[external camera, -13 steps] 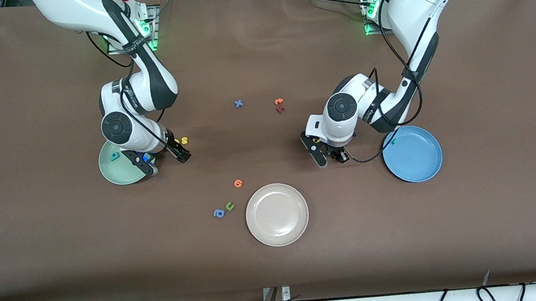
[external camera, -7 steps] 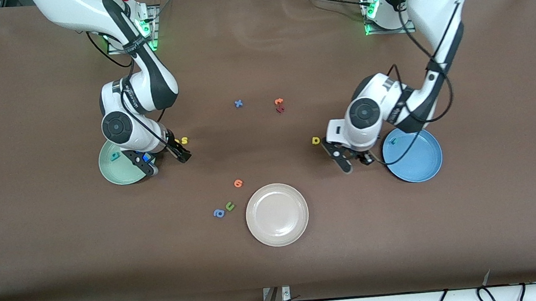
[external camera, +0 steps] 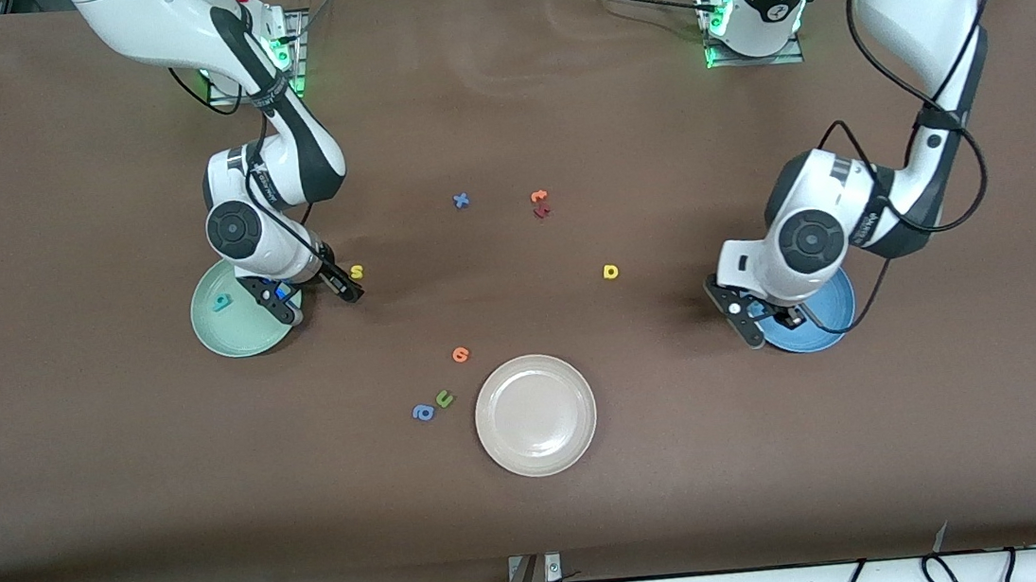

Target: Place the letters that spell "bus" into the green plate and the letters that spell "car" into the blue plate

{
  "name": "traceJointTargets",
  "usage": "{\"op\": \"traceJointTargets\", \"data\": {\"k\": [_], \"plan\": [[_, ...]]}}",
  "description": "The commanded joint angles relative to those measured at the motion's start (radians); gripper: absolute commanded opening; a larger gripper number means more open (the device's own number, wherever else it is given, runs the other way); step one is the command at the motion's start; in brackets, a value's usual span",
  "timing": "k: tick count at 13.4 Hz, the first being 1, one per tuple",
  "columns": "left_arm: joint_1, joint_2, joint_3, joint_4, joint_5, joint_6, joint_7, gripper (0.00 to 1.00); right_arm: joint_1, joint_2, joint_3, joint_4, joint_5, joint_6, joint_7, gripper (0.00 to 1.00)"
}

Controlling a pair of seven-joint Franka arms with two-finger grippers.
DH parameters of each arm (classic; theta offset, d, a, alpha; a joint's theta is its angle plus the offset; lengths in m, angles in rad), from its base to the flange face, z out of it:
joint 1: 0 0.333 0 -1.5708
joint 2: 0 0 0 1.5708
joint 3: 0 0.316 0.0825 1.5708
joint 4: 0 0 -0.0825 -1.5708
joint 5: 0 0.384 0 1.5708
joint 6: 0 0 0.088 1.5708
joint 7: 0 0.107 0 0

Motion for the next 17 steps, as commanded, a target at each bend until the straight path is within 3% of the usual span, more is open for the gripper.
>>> {"op": "traceJointTargets", "data": {"k": [1, 3, 5, 8, 10, 12, 13, 14, 15, 16, 17], "plan": [[0.022, -0.012, -0.012, -0.008, 0.035, -0.014, 0.023, 1.0, 0.007, -0.045, 0.001, -0.065, 0.006, 0.049, -0.011, 0.92], [0.016, -0.019, -0.024, -0.008, 0.023, -0.019, 0.018, 1.0, 0.007, -0.035, 0.001, -0.082, 0.006, 0.112, -0.013, 0.89], [0.014, -0.024, -0.073, -0.004, 0.015, -0.032, -0.003, 1.0, 0.007, -0.034, 0.001, -0.09, 0.006, 0.129, -0.013, 0.76], [-0.012, -0.009, -0.16, -0.002, -0.009, -0.031, -0.169, 1.0, 0.006, -0.032, 0.001, -0.091, 0.006, 0.138, -0.013, 0.64], [-0.071, 0.014, -0.162, 0.03, -0.051, -0.031, -0.284, 1.0, 0.007, -0.034, 0.004, -0.095, 0.008, 0.142, -0.01, 0.58], [-0.105, 0.056, -0.162, 0.085, -0.133, -0.029, -0.4, 0.93, 0.007, -0.034, 0.019, -0.095, 0.008, 0.146, -0.004, 0.46], [-0.124, 0.077, -0.162, 0.099, -0.158, -0.023, -0.451, 0.91, 0.006, -0.034, 0.02, -0.095, 0.008, 0.148, -0.004, 0.34], [-0.147, 0.088, -0.162, 0.107, -0.157, -0.017, -0.477, 0.78, 0.007, -0.034, 0.02, -0.095, 0.008, 0.149, -0.004, 0.25], [-0.179, 0.094, -0.161, 0.107, -0.155, -0.014, -0.511, 0.65, 0.007, -0.032, 0.019, -0.095, 0.008, 0.148, -0.005, 0.25], [-0.202, 0.099, -0.157, 0.107, -0.155, -0.014, -0.567, 0.65, 0.007, -0.034, 0.02, -0.095, 0.008, 0.148, -0.005, 0.24], [-0.211, 0.111, -0.157, 0.107, -0.152, -0.012, -0.63, 0.66, 0.007, -0.035, 0.02, -0.095, 0.008, 0.146, -0.005, 0.15]]}}
